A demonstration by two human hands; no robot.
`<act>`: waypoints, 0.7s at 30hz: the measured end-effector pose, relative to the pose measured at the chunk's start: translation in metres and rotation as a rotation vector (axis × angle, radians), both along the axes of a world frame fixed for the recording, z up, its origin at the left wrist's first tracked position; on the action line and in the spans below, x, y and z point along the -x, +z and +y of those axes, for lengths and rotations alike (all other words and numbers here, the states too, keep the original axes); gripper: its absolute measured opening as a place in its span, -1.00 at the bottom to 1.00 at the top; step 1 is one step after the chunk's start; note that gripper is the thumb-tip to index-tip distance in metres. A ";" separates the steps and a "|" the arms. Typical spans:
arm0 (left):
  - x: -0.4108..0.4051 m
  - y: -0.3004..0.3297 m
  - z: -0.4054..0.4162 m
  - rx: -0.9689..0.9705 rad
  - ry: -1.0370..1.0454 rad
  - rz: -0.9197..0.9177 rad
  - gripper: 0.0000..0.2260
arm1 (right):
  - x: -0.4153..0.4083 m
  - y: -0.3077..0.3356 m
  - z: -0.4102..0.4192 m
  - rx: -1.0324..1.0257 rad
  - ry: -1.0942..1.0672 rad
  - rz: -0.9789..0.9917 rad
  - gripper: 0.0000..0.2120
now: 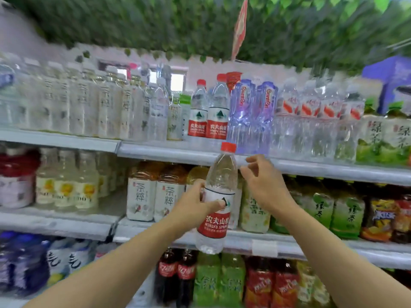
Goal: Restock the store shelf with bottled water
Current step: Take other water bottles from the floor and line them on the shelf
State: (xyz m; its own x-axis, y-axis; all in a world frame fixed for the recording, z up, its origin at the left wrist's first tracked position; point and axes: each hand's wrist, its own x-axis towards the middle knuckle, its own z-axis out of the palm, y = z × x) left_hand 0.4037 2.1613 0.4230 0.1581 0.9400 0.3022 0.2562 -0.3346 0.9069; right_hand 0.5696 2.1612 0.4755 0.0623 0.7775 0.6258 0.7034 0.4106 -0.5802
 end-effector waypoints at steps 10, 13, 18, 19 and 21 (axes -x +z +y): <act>0.062 0.106 0.041 -0.208 0.055 -0.043 -0.68 | 0.059 0.038 0.046 -0.025 -0.033 -0.154 -0.54; 0.072 0.140 0.062 -0.259 0.054 -0.078 -0.69 | 0.071 0.043 0.060 -0.035 -0.059 -0.169 -0.52; 0.081 0.178 0.104 -0.290 0.044 -0.156 -0.82 | 0.081 0.043 0.084 -0.003 -0.152 -0.229 -0.49; 0.081 0.182 0.112 -0.290 0.045 -0.155 -0.81 | 0.081 0.042 0.087 0.012 -0.160 -0.233 -0.48; 0.080 0.186 0.128 -0.276 0.040 -0.144 -0.81 | 0.080 0.038 0.093 0.024 -0.171 -0.238 -0.47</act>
